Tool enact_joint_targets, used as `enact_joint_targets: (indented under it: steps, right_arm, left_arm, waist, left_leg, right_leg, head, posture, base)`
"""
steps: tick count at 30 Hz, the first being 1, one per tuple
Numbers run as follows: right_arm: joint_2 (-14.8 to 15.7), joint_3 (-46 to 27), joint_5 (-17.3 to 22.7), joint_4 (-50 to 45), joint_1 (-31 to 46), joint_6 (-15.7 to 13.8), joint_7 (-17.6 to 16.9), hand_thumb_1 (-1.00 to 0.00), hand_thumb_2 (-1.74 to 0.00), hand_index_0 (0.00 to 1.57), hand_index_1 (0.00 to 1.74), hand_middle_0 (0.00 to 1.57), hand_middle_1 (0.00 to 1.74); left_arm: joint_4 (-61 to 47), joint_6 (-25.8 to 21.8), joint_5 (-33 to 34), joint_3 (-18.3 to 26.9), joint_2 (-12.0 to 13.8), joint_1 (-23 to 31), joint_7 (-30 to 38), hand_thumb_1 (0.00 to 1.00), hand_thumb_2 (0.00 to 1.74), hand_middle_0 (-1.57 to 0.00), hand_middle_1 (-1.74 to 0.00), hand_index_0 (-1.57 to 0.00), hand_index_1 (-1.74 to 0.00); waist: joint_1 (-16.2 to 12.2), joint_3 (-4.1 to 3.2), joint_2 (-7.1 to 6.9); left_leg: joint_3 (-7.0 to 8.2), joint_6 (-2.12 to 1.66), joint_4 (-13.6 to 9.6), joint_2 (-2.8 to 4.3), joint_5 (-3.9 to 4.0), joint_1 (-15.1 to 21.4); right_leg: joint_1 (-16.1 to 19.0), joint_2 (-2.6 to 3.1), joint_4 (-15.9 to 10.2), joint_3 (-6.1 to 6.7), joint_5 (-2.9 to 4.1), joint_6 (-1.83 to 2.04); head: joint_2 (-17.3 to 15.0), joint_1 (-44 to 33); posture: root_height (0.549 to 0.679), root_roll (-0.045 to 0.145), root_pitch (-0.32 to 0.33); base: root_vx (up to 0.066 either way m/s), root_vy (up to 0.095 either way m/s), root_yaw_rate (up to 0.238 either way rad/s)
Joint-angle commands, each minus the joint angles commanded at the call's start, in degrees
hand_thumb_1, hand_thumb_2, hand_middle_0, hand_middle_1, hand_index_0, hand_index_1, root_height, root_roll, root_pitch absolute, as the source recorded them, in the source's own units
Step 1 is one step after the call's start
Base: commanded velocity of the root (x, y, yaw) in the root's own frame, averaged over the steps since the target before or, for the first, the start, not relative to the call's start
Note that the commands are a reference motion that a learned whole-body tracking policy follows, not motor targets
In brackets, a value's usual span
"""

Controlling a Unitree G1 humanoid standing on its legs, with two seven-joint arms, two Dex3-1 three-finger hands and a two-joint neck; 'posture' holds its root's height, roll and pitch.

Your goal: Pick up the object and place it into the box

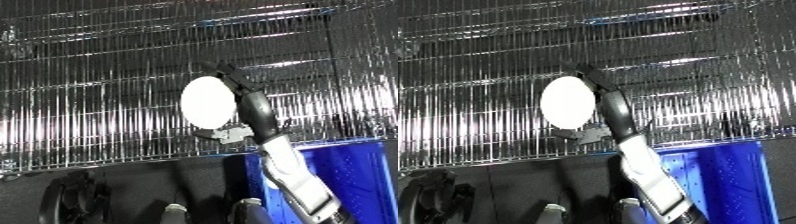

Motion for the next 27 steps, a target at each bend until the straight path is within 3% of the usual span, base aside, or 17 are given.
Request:
enact_joint_targets:
  steps: [4, 12, 17, 27]
  right_arm:
    - [-0.4, 0.1, -0.1, 0.9, 0.1, -0.1, -0.1, -0.8, -1.39, 1.26, 1.39, 1.26, 1.39]
    - [-1.1, -0.8, -0.6, 0.4, 0.8, -1.5, -2.1, -0.8, -1.39, 1.26, 1.39, 1.26, 1.39]
    - [-1.7, -2.7, -1.9, -3.9, 2.6, -3.3, -4.4, -0.8, -1.39, 1.26, 1.39, 1.26, 1.39]
    - [-4.3, -9.4, -7.8, -15.3, 12.0, -7.3, -5.3, -0.8, -1.39, 1.26, 1.39, 1.26, 1.39]
  left_arm:
    - [0.2, -0.2, -0.2, -0.1, 0.0, -0.3, -0.2, 1.0, 1.74, -1.57, -1.74, -1.57, -1.74]
    - [0.4, -0.6, 0.5, -0.1, 0.0, -0.8, 0.2, 1.0, 1.74, -1.57, -1.74, -1.57, -1.74]
    - [0.2, -1.3, 0.7, 0.7, 0.5, -0.2, 0.2, 1.0, 1.74, -1.57, -1.74, -1.57, -1.74]
    - [0.7, -1.6, 1.7, 4.6, 0.6, 2.2, -0.6, 1.0, 1.74, -1.57, -1.74, -1.57, -1.74]
  waist:
    - [-0.1, 0.0, -0.03]
    - [-0.6, 0.0, -0.4]
    - [-1.8, 0.0, -0.88]
    - [-5.9, 0.0, -2.31]
  left_leg:
    - [-0.01, 0.0, -0.5, 0.07, 0.27, 0.1]
    - [-0.19, -0.03, -2.4, 0.15, 0.8, 1.6]
    - [-0.26, 0.04, -3.9, 0.29, 0.84, 3.3]
    - [0.72, -0.01, -6.5, 2.26, 0.7, 7.1]
  right_leg:
    - [0.0, 0.12, -0.4, 0.03, 0.31, 0.11]
    - [1.5, 0.43, -2.1, 0.38, 1.0, 0.41]
    - [3.1, 1.05, -3.4, 0.95, 1.1, 0.51]
    - [6.1, 2.31, -5.7, 2.86, 1.36, 0.81]
  head:
    - [0.6, 0.3]
    - [1.9, 0.2]
    - [2.2, -0.9]
    - [2.9, -3.6]
  posture:
    - [0.596, 0.067, 0.107]
    - [0.601, 0.063, 0.101]
    - [0.605, 0.061, 0.093]
    - [0.613, 0.057, 0.071]
  base:
    - [-0.042, -0.002, -0.003]
    - [-0.033, -0.023, -0.024]
    - [-0.034, -0.024, -0.119]
    - [-0.041, -0.035, -0.201]
